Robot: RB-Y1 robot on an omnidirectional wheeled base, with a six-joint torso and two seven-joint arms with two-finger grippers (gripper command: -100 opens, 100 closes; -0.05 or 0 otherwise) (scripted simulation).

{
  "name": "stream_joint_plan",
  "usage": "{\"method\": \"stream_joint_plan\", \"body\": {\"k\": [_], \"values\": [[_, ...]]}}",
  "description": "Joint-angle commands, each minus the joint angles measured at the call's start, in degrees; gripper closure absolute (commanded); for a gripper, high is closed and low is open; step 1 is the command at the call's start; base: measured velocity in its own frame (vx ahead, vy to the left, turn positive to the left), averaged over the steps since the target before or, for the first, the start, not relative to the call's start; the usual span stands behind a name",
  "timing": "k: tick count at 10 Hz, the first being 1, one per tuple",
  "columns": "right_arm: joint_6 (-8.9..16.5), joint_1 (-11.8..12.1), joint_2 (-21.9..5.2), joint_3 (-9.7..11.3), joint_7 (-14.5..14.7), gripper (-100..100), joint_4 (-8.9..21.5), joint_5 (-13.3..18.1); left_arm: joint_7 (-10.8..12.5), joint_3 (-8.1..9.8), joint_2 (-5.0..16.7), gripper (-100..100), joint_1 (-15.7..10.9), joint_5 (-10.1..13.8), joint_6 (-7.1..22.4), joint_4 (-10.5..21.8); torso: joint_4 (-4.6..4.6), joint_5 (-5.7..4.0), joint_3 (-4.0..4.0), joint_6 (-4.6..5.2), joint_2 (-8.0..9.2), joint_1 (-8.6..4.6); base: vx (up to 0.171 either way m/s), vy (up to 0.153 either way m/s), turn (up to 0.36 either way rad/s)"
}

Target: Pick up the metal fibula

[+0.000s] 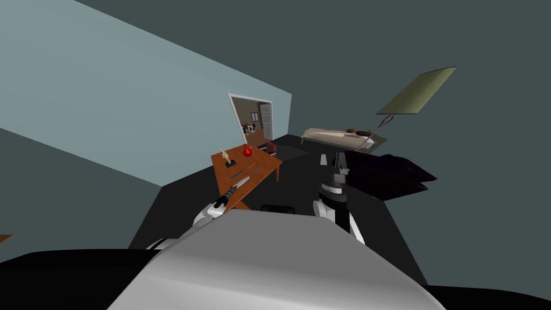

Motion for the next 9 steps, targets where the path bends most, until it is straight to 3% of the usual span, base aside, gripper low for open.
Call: {"method": "stream_joint_plan", "body": {"k": [1,3,4,5,6,8,9], "values": [[0.0,0.0,0.0,0.0,0.0,0,0.0,0.0,-0.2,-0.07,0.5,-100,-0.7,0.0,-0.2,2.6,0.00,0.00,0.00,0.00,0.00,0.00,-0.011,0.002,-0.075],[0.0,0.0,0.0,0.0,0.0,0,0.0,0.0,-0.2,-0.03,0.4,-100,-0.4,0.0,0.6,1.4,0.00,0.02,0.01,-0.05,0.01,0.05,-0.003,0.002,0.019],[0.0,0.0,0.0,0.0,0.0,0,0.0,0.0,-0.2,-0.02,0.4,0,-0.4,0.0,0.5,1.5,0.00,0.01,0.00,-0.04,0.00,0.04,0.000,0.000,0.000],[0.0,0.0,0.0,0.0,0.0,0,0.0,0.0,0.1,-0.76,0.0,-100,-2.3,-1.4,-0.5,3.6,0.00,0.01,-0.01,-0.04,-0.01,0.03,0.026,0.005,0.171],[0.0,0.0,0.0,0.0,0.0,0,0.0,0.0,0.5,-1.50,-0.5,-100,-4.1,-2.7,-1.6,5.1,-0.02,0.02,-0.05,-0.06,-0.10,0.05,0.057,0.008,0.348],[0.0,0.0,0.0,0.0,0.0,0,0.0,0.0,0.5,-1.50,-0.5,-100,-4.1,-2.7,-1.6,5.5,-0.05,0.02,-0.13,-0.01,-0.22,0.05,0.036,0.003,0.032],[0.0,0.0,0.0,0.0,0.0,0,0.0,0.0,0.9,-2.24,-1.0,-100,-6.0,-4.1,-2.6,7.2,-0.04,0.02,-0.09,-0.02,-0.15,0.05,0.032,0.011,0.182]]}}
